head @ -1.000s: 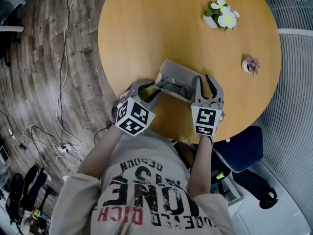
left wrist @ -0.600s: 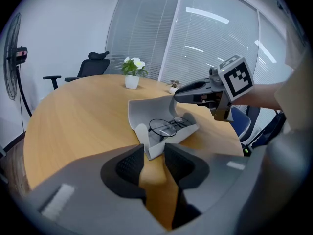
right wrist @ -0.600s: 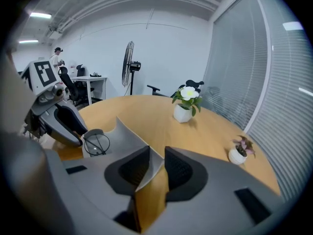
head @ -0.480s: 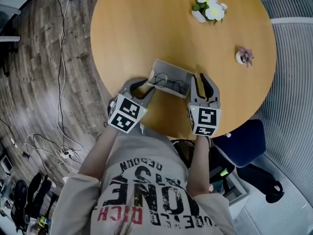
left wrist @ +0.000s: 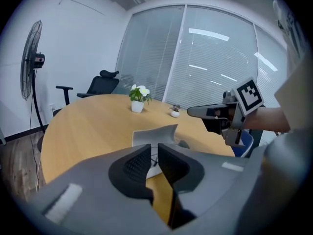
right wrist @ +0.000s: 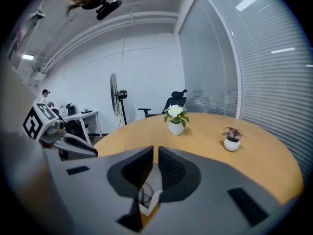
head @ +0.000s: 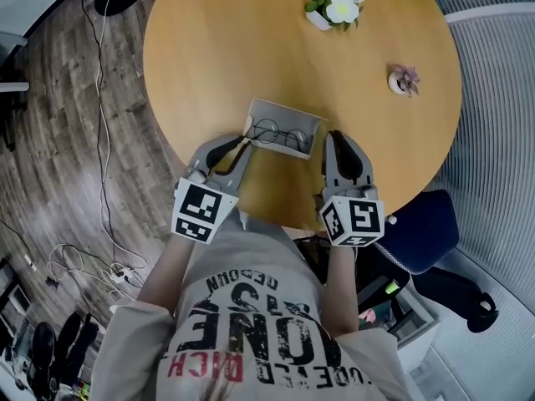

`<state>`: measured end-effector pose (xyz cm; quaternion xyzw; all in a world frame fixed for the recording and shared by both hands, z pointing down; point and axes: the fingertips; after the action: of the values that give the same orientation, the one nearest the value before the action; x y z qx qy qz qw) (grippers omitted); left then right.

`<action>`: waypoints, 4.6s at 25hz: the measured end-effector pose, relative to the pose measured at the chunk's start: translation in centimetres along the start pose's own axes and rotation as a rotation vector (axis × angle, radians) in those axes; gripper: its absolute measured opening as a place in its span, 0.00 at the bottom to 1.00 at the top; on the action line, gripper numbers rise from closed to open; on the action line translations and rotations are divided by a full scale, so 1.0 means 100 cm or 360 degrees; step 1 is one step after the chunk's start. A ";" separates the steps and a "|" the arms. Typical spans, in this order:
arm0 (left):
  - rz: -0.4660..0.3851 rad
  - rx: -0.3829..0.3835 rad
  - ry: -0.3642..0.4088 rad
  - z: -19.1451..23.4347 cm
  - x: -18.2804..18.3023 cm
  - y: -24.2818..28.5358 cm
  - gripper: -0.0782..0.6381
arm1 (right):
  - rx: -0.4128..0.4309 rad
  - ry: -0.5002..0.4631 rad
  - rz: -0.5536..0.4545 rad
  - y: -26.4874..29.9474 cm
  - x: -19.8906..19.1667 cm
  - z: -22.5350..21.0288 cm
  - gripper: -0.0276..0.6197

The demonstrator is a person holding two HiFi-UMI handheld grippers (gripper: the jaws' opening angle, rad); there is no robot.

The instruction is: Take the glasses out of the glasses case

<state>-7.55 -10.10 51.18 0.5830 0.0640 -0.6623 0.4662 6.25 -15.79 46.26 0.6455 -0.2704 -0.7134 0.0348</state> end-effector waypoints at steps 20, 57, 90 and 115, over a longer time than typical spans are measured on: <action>-0.0497 0.0165 0.0155 -0.035 0.097 -0.076 0.12 | 0.0015 0.0441 -0.0292 -0.115 0.047 0.009 0.08; 0.0642 -0.0596 0.0944 -0.044 0.037 0.058 0.21 | -0.0330 0.0638 -0.0145 -0.115 0.016 -0.032 0.08; 0.1643 -0.0862 0.1322 -0.025 -0.058 0.113 0.17 | -0.0522 0.0741 -0.0036 -0.130 -0.014 -0.043 0.08; 0.1322 -0.0625 0.1123 -0.050 -0.006 0.083 0.13 | -0.0458 0.0701 -0.0074 -0.146 -0.013 -0.046 0.08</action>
<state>1.69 -11.19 53.93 0.6473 0.1031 -0.1650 0.7370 15.20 -4.45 41.00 0.7796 -0.1371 -0.5875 0.1680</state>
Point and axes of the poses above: the fingertips, and each gripper's own axes: y forward along the fingers, z to its left, x out of its top, and after that the axes turned 12 degrees about -x, right-handed
